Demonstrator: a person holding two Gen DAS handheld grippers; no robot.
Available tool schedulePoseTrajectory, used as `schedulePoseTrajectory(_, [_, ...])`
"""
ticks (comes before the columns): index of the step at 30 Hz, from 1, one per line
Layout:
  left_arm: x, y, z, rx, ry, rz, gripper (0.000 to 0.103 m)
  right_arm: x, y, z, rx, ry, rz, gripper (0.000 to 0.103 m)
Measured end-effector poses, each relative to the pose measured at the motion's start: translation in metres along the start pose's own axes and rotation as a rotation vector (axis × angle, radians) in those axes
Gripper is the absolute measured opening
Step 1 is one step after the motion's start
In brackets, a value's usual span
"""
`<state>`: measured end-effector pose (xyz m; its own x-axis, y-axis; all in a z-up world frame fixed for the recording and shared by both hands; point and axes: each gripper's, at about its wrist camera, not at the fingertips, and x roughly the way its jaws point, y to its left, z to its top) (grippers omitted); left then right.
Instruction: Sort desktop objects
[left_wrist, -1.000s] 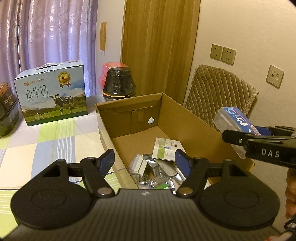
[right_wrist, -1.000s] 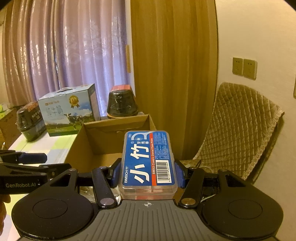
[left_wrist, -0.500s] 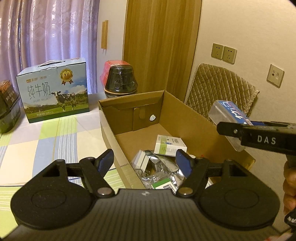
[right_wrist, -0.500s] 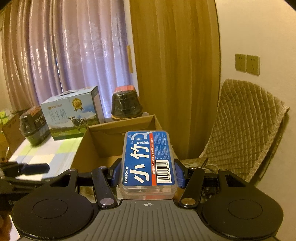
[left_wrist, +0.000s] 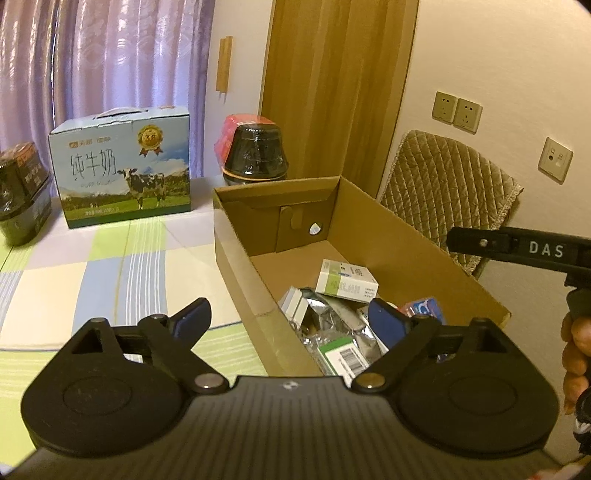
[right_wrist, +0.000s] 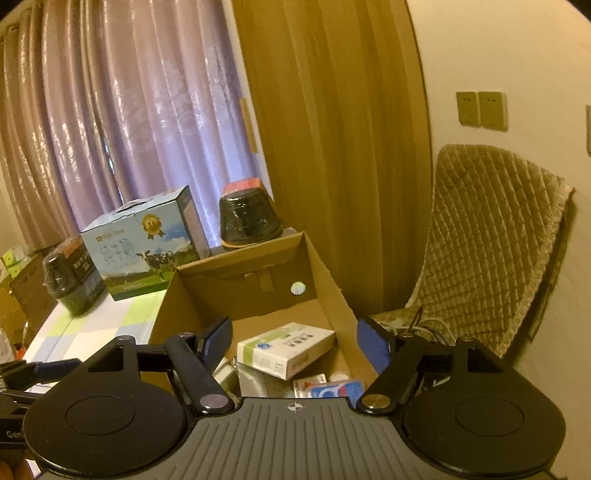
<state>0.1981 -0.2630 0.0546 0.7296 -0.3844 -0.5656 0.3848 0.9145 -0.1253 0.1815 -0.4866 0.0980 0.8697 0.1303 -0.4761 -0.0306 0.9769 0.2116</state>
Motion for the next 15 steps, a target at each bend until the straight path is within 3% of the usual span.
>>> schedulePoseTrajectory(10, [-0.033, -0.007, -0.010, -0.049, 0.003, 0.005, 0.100, -0.040, -0.005, -0.005, 0.025, 0.000, -0.009, 0.086])
schedulePoseTrajectory(15, [-0.058, -0.014, -0.016, -0.059, 0.006, 0.031, 0.102, -0.064, -0.003, -0.011, 0.040, 0.058, -0.005, 0.096])
